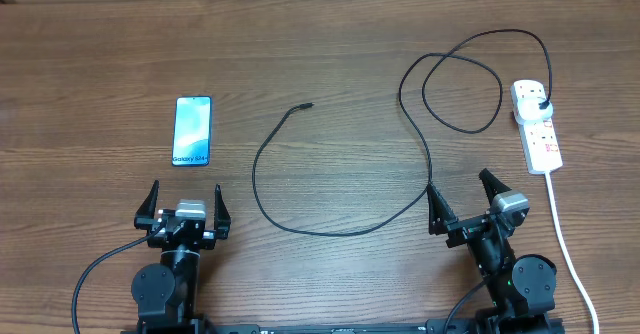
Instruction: Plug charger to phone and switch on socket
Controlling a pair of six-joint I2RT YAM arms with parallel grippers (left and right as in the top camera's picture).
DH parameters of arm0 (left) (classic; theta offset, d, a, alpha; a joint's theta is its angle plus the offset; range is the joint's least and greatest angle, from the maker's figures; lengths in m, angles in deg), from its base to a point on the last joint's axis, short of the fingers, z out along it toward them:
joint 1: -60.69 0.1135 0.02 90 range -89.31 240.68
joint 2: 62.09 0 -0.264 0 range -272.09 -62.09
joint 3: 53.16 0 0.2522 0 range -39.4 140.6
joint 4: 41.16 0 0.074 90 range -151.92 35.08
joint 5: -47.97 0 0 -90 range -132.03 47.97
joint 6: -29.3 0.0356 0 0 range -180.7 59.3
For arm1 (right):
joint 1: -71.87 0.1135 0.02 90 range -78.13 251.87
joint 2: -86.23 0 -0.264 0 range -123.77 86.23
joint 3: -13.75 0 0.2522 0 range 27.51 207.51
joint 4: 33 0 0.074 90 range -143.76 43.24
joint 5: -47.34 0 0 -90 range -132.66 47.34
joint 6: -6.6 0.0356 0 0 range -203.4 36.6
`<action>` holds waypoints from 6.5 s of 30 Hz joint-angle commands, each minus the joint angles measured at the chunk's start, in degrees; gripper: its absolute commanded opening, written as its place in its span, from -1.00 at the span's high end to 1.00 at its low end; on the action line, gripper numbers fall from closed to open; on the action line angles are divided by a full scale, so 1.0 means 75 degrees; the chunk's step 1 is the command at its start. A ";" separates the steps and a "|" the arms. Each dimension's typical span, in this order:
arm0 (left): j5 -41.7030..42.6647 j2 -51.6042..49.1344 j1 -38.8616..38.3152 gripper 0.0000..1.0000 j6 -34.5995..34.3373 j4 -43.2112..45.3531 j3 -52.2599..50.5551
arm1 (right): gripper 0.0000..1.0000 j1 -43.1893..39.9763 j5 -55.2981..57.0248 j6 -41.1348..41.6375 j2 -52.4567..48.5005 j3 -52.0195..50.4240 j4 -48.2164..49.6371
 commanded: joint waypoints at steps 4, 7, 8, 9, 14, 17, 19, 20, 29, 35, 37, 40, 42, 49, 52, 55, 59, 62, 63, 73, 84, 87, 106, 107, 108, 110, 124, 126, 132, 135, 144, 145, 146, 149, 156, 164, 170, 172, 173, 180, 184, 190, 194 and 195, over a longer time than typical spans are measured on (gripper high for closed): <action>-0.0064 0.0079 -0.0073 -0.99 0.0169 -0.0003 -0.0041 | -1.00 -0.0029 0.0015 -0.0009 0.0052 -0.0079 0.0026; -0.0067 0.0079 -0.0073 -0.99 0.0166 -0.0003 -0.0038 | -1.00 -0.0029 0.0015 -0.0009 0.0052 -0.0079 0.0026; -0.0067 0.0079 -0.0073 -0.99 0.0169 -0.0003 -0.0041 | -1.00 -0.0029 0.0015 -0.0009 0.0052 -0.0079 0.0026; -0.0067 0.0079 -0.0070 -0.99 0.0166 -0.0003 -0.0041 | -1.00 -0.0029 0.0017 -0.0009 0.0052 -0.0079 0.0026; -0.0067 0.0079 -0.0073 -0.99 0.0166 -0.0003 -0.0038 | -1.00 -0.0029 0.0015 -0.0009 0.0052 -0.0079 0.0026; -0.0064 0.0079 -0.0070 -0.99 0.0166 -0.0003 -0.0038 | -1.00 -0.0029 0.0015 -0.0009 0.0052 -0.0079 0.0026; -0.0067 0.0079 -0.0073 -0.99 0.0169 -0.0003 -0.0041 | -1.00 -0.0029 0.0015 -0.0009 0.0052 -0.0079 0.0026; -0.0064 0.0079 -0.0073 -0.99 0.0169 -0.0003 -0.0041 | -1.00 -0.0029 0.0015 -0.0009 0.0052 -0.0079 0.0026; -0.0067 0.0079 -0.0073 -0.99 0.0169 -0.0003 -0.0041 | -1.00 -0.0029 0.0015 -0.0009 0.0052 -0.0079 0.0026; -0.0064 0.0079 -0.0073 -0.99 0.0166 -0.0003 -0.0038 | -1.00 -0.0029 0.0015 -0.0009 0.0052 -0.0079 0.0026; -0.0067 0.0079 -0.0073 -0.99 0.0169 -0.0003 -0.0041 | -1.00 -0.0029 0.0015 -0.0009 0.0052 -0.0079 0.0026; -0.0067 0.0079 -0.0073 -0.99 0.0169 -0.0003 -0.0041 | -1.00 -0.0029 0.0015 -0.0009 0.0052 -0.0079 0.0026; -0.0067 0.0079 -0.0073 -0.99 0.0169 -0.0003 -0.0041 | -1.00 -0.0029 0.0015 -0.0009 0.0052 -0.0079 0.0026; -0.0067 0.0079 -0.0070 -0.99 0.0166 -0.0003 -0.0038 | -1.00 -0.0029 0.0015 -0.0009 0.0052 -0.0079 0.0026; -0.0064 0.0079 -0.0073 -0.99 0.0169 -0.0003 -0.0038 | -0.99 -0.0029 0.0015 -0.0009 0.0052 -0.0079 0.0026; -0.0064 0.0079 -0.0073 -0.99 0.0166 -0.0003 -0.0041 | -1.00 -0.0029 0.0015 -0.0009 0.0052 -0.0079 0.0026; -0.0067 0.0079 -0.0073 -0.99 0.0166 -0.0003 -0.0038 | -1.00 -0.0029 0.0015 -0.0009 0.0052 -0.0079 0.0026; -0.0070 0.0079 -0.0073 -0.99 0.0169 -0.0003 -0.0038 | -1.00 -0.0029 0.0015 -0.0009 0.0052 -0.0079 0.0026; -0.0067 0.0079 -0.0073 -0.99 0.0169 -0.0003 -0.0041 | -1.00 -0.0029 0.0015 -0.0009 0.0052 -0.0079 0.0026; -0.0067 0.0079 -0.0073 -0.99 0.0169 -0.0003 -0.0038 | -1.00 -0.0029 0.0015 -0.0009 0.0052 -0.0079 0.0026; -0.0067 0.0079 -0.0073 -1.00 0.0169 -0.0003 -0.0041 | -1.00 -0.0029 0.0015 -0.0009 0.0052 -0.0079 0.0026; -0.0067 0.0079 -0.0073 -0.99 0.0169 -0.0003 -0.0041 | -1.00 -0.0029 0.0015 -0.0009 0.0052 -0.0079 0.0026; -0.0064 0.0079 -0.0070 -0.99 0.0166 0.0000 -0.0038 | -1.00 -0.0029 0.0015 -0.0009 0.0052 -0.0079 0.0026; -0.0064 0.0079 -0.0070 -0.99 0.0163 -0.0003 -0.0038 | -1.00 -0.0029 0.0015 -0.0009 0.0052 -0.0079 0.0026; -0.0061 0.0079 -0.0070 -0.99 0.0163 -0.0003 -0.0041 | -1.00 -0.0029 0.0015 -0.0009 0.0052 -0.0079 0.0026; -0.0064 0.0079 -0.0070 -0.99 0.0166 -0.0003 -0.0041 | -1.00 -0.0029 0.0015 -0.0009 0.0052 -0.0079 0.0026; -0.0041 0.0079 -0.0070 -0.99 -0.0111 0.0003 -0.0038 | -1.00 -0.0029 0.0015 -0.0009 0.0052 -0.0079 0.0026; -0.0044 0.0079 -0.0070 -0.99 -0.0242 0.0000 -0.0038 | -1.00 -0.0029 0.0015 -0.0009 0.0052 -0.0079 0.0026; -0.0070 0.0079 -0.0070 -1.00 -0.0414 0.0000 -0.0038 | -1.00 -0.0029 0.0017 -0.0009 0.0052 -0.0079 0.0026; -0.0070 0.0079 -0.0070 -0.99 -0.0525 0.0000 -0.0038 | -1.00 -0.0029 0.0015 -0.0009 0.0052 -0.0079 0.0026; -0.0134 0.0079 -0.0055 -0.99 -0.1055 0.0006 -0.0038 | -1.00 -0.0029 0.0015 -0.0009 0.0052 -0.0079 0.0026; -0.0189 0.0079 -0.0052 -0.99 -0.1349 0.0009 -0.0038 | -1.00 -0.0029 0.0015 -0.0009 0.0052 -0.0079 0.0026; -0.0189 0.0079 -0.0055 -0.99 -0.1478 0.0026 -0.0038 | -1.00 -0.0029 0.0015 -0.0009 0.0052 -0.0079 0.0026; -0.0187 0.0079 -0.0055 -0.99 -0.1652 0.0055 -0.0003 | -1.00 -0.0029 0.0015 -0.0009 0.0052 -0.0079 0.0026; -0.0178 0.0017 -0.0055 -0.99 -0.1929 -0.0245 0.0627 | -1.00 -0.0029 0.0015 -0.0009 0.0052 -0.0079 0.0026; 0.0041 -0.0813 -0.0055 -0.99 -0.1982 -0.0743 0.1719 | -1.00 -0.0029 0.0015 -0.0009 0.0052 -0.0079 0.0026; 0.0224 -0.1859 -0.0055 -0.99 -0.2358 -0.0825 0.2652 | -1.00 -0.0029 0.0015 -0.0009 0.0052 -0.0079 0.0026; 0.0216 -0.2486 -0.0055 -0.99 -0.2349 -0.1064 0.3162 | -1.00 -0.0029 0.0015 -0.0009 0.0052 -0.0079 0.0026; 0.0219 -0.2696 -0.0055 -0.99 -0.2352 -0.1151 0.3328 | -1.00 -0.0029 0.0017 -0.0009 0.0052 -0.0079 0.0026; 0.0227 -0.4759 -0.0055 -0.99 -0.2355 -0.2130 0.5123 | -1.00 -0.0029 0.0015 -0.0006 0.0052 -0.0079 0.0026; 0.0256 -0.5872 -0.0055 -0.99 -0.2355 -0.2978 0.6327 | -1.00 -0.0029 0.0015 -0.0009 0.0052 -0.0079 0.0026; 0.0361 -0.7976 -0.0047 -0.99 -0.2238 -0.4538 0.8606 | -1.00 -0.0029 0.0015 -0.0009 0.0052 -0.0079 0.0026; 0.0562 -0.9393 -0.0044 -0.99 -0.2229 -0.5490 1.0040 | -1.00 -0.0029 0.0017 -0.0009 0.0052 -0.0079 0.0026; 0.0731 -0.9629 -0.0044 -0.99 -0.2232 -0.5671 1.0279 | -1.00 -0.0029 0.0017 -0.0009 0.0052 -0.0079 0.0026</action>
